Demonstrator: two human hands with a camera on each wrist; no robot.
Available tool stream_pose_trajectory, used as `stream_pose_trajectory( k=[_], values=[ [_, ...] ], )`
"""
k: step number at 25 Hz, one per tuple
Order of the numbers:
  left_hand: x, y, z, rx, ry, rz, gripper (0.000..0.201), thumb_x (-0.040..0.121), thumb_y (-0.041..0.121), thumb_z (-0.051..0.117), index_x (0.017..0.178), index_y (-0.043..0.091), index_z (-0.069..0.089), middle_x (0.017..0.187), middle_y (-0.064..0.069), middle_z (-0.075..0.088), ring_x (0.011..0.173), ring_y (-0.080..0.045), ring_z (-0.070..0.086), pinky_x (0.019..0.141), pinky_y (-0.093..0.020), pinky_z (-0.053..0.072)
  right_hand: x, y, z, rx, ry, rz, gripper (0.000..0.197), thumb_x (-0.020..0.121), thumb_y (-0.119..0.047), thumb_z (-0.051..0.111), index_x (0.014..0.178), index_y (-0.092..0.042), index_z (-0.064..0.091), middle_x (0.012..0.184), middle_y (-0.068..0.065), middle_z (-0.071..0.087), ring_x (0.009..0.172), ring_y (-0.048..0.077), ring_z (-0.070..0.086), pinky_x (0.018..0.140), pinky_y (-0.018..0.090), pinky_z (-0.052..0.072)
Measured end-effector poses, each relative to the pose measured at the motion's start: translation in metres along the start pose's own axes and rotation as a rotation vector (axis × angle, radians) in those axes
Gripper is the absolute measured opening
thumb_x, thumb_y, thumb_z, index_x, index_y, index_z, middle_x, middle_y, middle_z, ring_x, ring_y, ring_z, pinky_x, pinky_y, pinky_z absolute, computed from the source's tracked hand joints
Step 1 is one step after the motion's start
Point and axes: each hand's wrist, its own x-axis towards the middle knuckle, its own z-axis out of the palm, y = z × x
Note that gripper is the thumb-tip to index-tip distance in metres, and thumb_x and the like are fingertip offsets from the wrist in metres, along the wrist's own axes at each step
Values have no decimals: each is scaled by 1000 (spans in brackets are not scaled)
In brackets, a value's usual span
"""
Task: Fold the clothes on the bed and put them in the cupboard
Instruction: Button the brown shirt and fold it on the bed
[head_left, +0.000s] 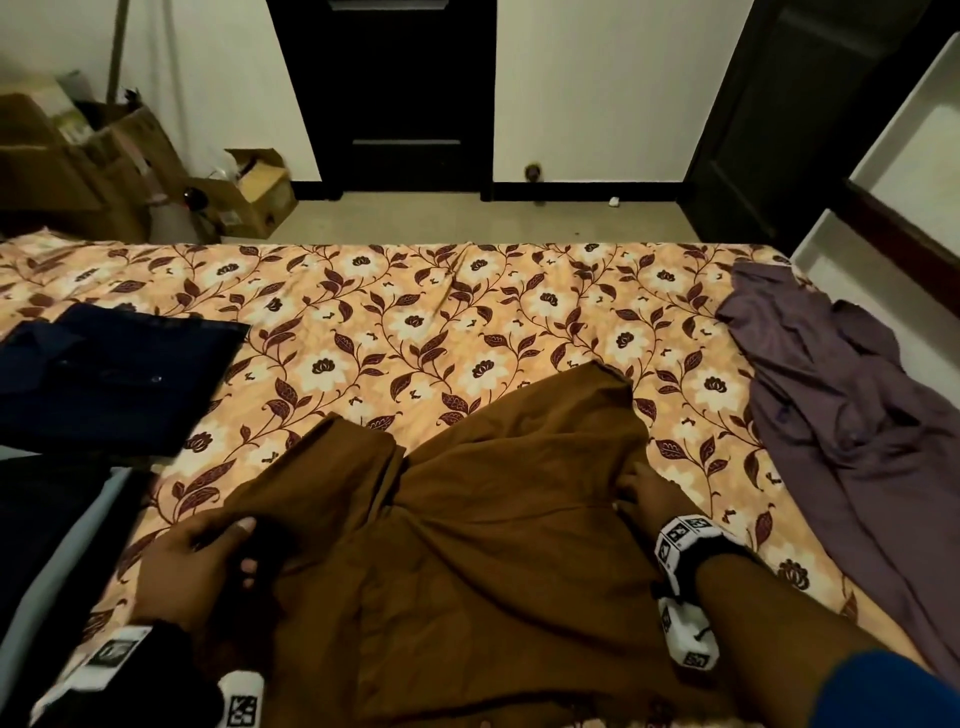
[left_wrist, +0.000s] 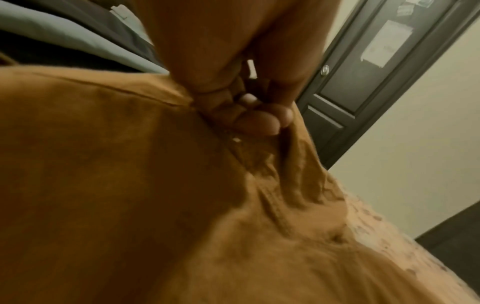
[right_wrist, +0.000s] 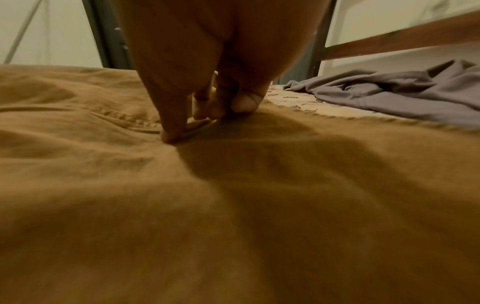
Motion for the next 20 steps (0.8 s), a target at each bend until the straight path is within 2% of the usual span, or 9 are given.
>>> stream_pose_trajectory(
  k=[2, 5, 7, 8, 10, 12, 14, 17, 20],
  values=[
    [-8, -12, -21, -262, -52, -107, 13, 84, 2, 63, 90, 13, 65, 73, -12, 69, 63, -27, 62, 60, -38, 52, -1, -1, -1, -74, -1, -29, 16, 92, -28, 52, 105, -20, 58, 123, 8, 48, 94, 33, 60, 86, 39, 49],
    [62, -123, -91, -267, 13, -134, 72, 14, -20, 75, 75, 4, 47, 43, 10, 60, 39, -3, 56, 41, -13, 41, -4, -3, 0, -223, -61, -58, 29, 93, -29, 47, 121, -20, 47, 128, 11, 45, 105, 33, 57, 93, 39, 46],
    [125, -206, -137, -119, 180, -22, 63, 45, -44, 59, 91, -1, 52, 55, 34, 58, 55, 13, 56, 49, -7, 44, -12, -11, -6, -277, -94, -85, 36, 95, -25, 45, 130, -20, 48, 133, 11, 44, 114, 33, 54, 98, 37, 43],
    [114, -197, -132, 124, 274, 47, 43, 74, -32, 57, 108, -6, 54, 68, 36, 62, 63, 12, 57, 50, -7, 45, -19, -17, -11, -241, -93, -96, 34, 94, -24, 46, 128, -20, 51, 130, 10, 47, 114, 32, 54, 97, 37, 43],
    [16, -121, -85, 517, 326, 191, 45, 87, 4, 69, 128, 7, 52, 109, 14, 65, 92, -6, 59, 76, -30, 56, -43, -26, -21, -91, -22, -107, 20, 89, -20, 49, 107, -23, 57, 113, 9, 56, 100, 32, 59, 84, 35, 46],
    [-46, -54, -18, 686, 149, 535, 53, 82, 23, 75, 130, 20, 54, 136, -9, 50, 121, -32, 49, 97, -53, 44, -78, -27, -33, 59, 146, -138, 15, 83, -11, 52, 82, -26, 46, 89, 5, 61, 77, 25, 58, 69, 32, 45],
    [-95, 0, 30, 794, -276, 881, 51, 83, 34, 72, 131, 25, 56, 144, -4, 46, 136, -32, 38, 107, -54, 33, -122, -25, -53, 107, 266, -160, 22, 81, -5, 56, 79, -25, 48, 77, 1, 59, 67, 20, 56, 63, 34, 49],
    [-87, 30, 82, 1158, -844, 613, 45, 89, 44, 65, 128, 21, 58, 135, -4, 57, 127, -25, 50, 108, -36, 34, -193, -22, -90, 47, 424, -216, 22, 73, 8, 69, 90, -7, 67, 80, 13, 66, 71, 32, 63, 63, 41, 52],
    [-92, 32, 66, 1455, -818, 548, 31, 91, 41, 62, 114, 21, 62, 123, -6, 62, 117, -26, 56, 102, -37, 41, -262, -13, -125, -56, 550, -246, 24, 61, 8, 78, 79, -7, 73, 68, 6, 69, 60, 20, 65, 55, 11, 46]
  ],
)
